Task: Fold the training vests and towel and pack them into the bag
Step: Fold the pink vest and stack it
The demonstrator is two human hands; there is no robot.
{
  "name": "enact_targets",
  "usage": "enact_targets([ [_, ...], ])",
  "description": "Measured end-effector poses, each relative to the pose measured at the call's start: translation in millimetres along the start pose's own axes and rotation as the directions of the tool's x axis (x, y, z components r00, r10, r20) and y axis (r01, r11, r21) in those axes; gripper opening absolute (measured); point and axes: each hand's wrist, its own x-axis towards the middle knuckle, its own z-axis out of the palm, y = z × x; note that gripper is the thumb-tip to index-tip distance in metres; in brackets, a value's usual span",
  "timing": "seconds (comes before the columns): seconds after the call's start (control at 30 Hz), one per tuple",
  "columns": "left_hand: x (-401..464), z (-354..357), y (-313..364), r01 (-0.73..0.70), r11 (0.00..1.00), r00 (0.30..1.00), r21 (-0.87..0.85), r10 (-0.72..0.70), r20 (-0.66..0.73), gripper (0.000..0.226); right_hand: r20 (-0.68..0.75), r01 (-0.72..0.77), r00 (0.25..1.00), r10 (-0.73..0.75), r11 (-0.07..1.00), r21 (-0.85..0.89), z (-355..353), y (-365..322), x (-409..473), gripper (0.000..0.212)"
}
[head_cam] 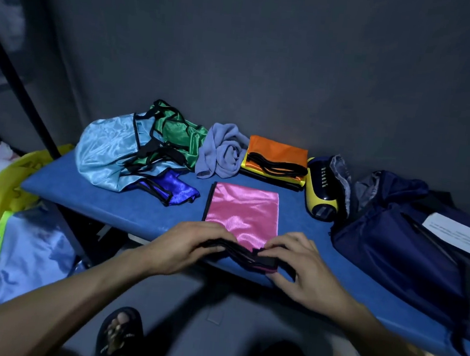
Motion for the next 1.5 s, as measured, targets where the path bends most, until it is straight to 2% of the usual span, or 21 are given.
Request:
enact_targets([
  [0.07,-3.4,-4.9,1.6,0.040,0.996,0.999,-0.079,-0.039,0.007,0.027,-0.014,-0.042,0.999,0.044,0.994,0.101,3.3,-6.9,-1.3,0.024],
  [0.13,-4.4,-9.5,4.5,0.088,0.980,0.996,-0.177,-0.092,-0.014,0.026,0.047,-0.156,0.988,0.149,0.954,0.257,2.7,-12.0,-1.0,0.036],
  [0.23,0.1,-11.4,6.4,0.137,0.953,0.979,-0.272,-0.172,-0.107,0.022,0.122,-0.321,0.946,0.299,0.826,0.463,-5.2,-16.3,5.0,0.054],
  [0.27,2.7,-10.6,6.1,0.165,0.938,0.969,-0.305,-0.212,-0.127,0.022,0.127,-0.363,0.929,0.347,0.791,0.492,-7.4,-17.9,8.9,0.065],
  [0.33,8.6,-9.3,3.9,0.223,0.906,0.959,-0.359,-0.271,-0.089,0.025,0.137,-0.439,0.889,0.436,0.731,0.522,-8.3,-18.7,19.6,0.069],
  [0.43,18.0,-7.1,-3.0,0.288,0.893,0.943,-0.346,-0.327,-0.057,0.029,0.182,-0.521,0.834,0.521,0.635,0.571,-4.1,-12.5,30.9,0.083],
  [0.47,21.7,-6.6,-5.6,0.306,0.890,0.933,-0.339,-0.351,-0.079,0.031,0.202,-0.566,0.800,0.565,0.599,0.567,-2.3,-9.7,34.9,0.086],
  [0.5,26.1,-5.8,-7.8,0.317,0.891,0.924,-0.325,-0.367,-0.103,0.034,0.211,-0.613,0.762,0.612,0.577,0.540,-1.3,-9.9,39.1,0.079],
  [0.57,36.6,-3.2,-10.4,0.343,0.900,0.913,-0.269,-0.386,-0.130,0.037,0.179,-0.688,0.690,0.701,0.559,0.463,-2.1,-14.0,48.2,0.051],
  [0.6,43.1,-1.9,-11.0,0.361,0.904,0.908,-0.229,-0.397,-0.133,0.039,0.148,-0.716,0.661,0.736,0.559,0.418,-1.2,-13.4,51.6,0.046],
  [0.7,63.2,-0.6,-12.4,0.429,0.896,0.888,-0.115,-0.441,-0.128,0.033,0.070,-0.782,0.602,0.796,0.569,0.256,0.1,-10.3,56.7,0.047],
  [0.9,84.4,-0.4,-9.6,0.423,0.906,0.892,-0.025,-0.421,-0.167,0.029,-0.043,-0.802,0.591,0.805,0.593,0.069,5.1,-7.1,58.7,0.044],
  [1.0,90.8,1.0,-14.0,0.464,0.886,0.875,-0.015,-0.461,-0.150,0.031,-0.083,-0.805,0.591,0.803,0.593,0.004,5.5,-9.2,57.4,0.043],
  [1.13,96.6,9.9,-15.5,0.549,0.794,0.835,0.261,-0.508,-0.213,0.033,-0.062,-0.788,0.602,0.796,0.580,-0.205,-0.7,-14.8,60.5,0.040],
  [1.2,97.7,12.4,-14.3,0.549,0.768,0.836,0.330,-0.498,-0.230,0.032,-0.029,-0.784,0.589,0.808,0.562,-0.263,-4.9,-16.3,65.0,0.037],
  [1.3,97.5,13.7,-22.0,0.492,0.800,0.870,0.344,-0.464,-0.164,0.037,0.022,-0.810,0.544,0.839,0.532,-0.246,-10.9,-12.7,71.3,0.038],
  [1.43,93.5,17.0,-31.9,0.430,0.841,0.903,0.328,-0.406,-0.142,0.036,0.116,-0.873,0.472,0.874,0.482,-0.075,-16.9,-5.7,73.7,0.049],
  [1.5,90.6,19.7,-32.3,0.414,0.856,0.910,0.309,-0.385,-0.151,0.043,0.150,-0.894,0.445,0.883,0.449,0.013,-16.2,-3.4,75.6,0.056],
])
